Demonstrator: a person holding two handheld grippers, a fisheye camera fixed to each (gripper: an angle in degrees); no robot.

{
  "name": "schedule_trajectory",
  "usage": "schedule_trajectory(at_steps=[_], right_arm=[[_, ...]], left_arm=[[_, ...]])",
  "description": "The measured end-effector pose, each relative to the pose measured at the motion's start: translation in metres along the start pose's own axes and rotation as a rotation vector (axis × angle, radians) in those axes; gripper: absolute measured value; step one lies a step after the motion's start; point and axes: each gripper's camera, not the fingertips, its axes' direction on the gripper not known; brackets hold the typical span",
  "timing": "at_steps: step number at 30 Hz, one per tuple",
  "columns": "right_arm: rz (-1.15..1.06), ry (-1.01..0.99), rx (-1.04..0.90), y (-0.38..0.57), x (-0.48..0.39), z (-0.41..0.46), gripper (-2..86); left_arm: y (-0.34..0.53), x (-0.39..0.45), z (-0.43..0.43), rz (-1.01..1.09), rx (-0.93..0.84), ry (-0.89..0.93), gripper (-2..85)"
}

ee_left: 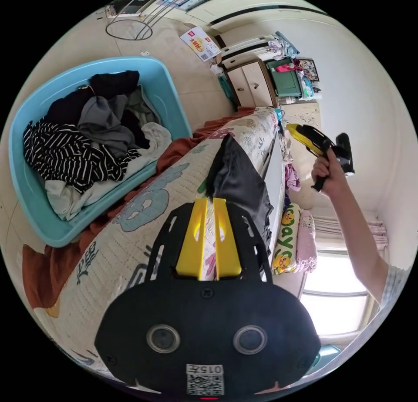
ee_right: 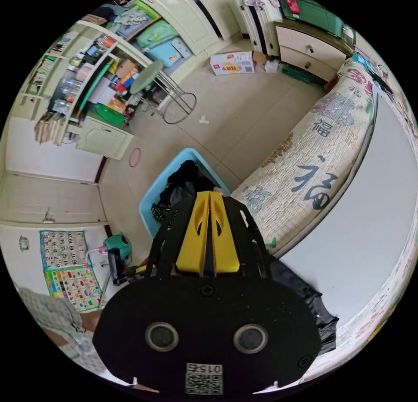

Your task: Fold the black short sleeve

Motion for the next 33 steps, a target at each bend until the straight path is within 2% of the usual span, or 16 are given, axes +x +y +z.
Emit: schedule_trajectory(at_steps=[5,8,12,13,16,20,25,28,33], right_arm=[[0.000,-0.052,0.036,0.149,-0.008,-0.066,0.6],[0.176,-0.016,-0.038,0.273,0.005,-0.085,4.1],[0.611,-0.018,-0.218,0.463,0.044,-0.096,7.3],[0.745,-0.043,-0.231,0.514,0.053,-0.102,7.8],[0.968,-0.084,-0.205,0.614,0.059,-0.118,8.2],[1.046,-0.121,-0.228,0.675,0.057,-0.119,8.5],[0.958,-0.213,-0.287,0.691,0.042,-0.108,7.3],[0.937,-0.235,-0.243,0.697,0.032,-0.127,3.4],[0.833,-0.163,-0.282,0.704,0.010,-0.165,-0.7]], left_arm=[[0.026,0.030,-0.043,0.183,-0.176,-0.070,4.3],[0.058,0.049,-0.064,0.284,-0.356,-0.132,5.7],[0.103,0.065,-0.087,0.296,-0.531,-0.234,7.2],[0.113,0.069,-0.092,0.294,-0.567,-0.279,7.5],[0.133,0.077,-0.102,0.271,-0.630,-0.381,8.0],[0.147,0.093,-0.114,0.264,-0.663,-0.480,7.9],[0.148,0.134,-0.134,0.283,-0.626,-0.540,5.3],[0.144,0.161,-0.154,0.300,-0.638,-0.551,0.8],[0.137,0.209,-0.184,0.335,-0.626,-0.622,-0.2]])
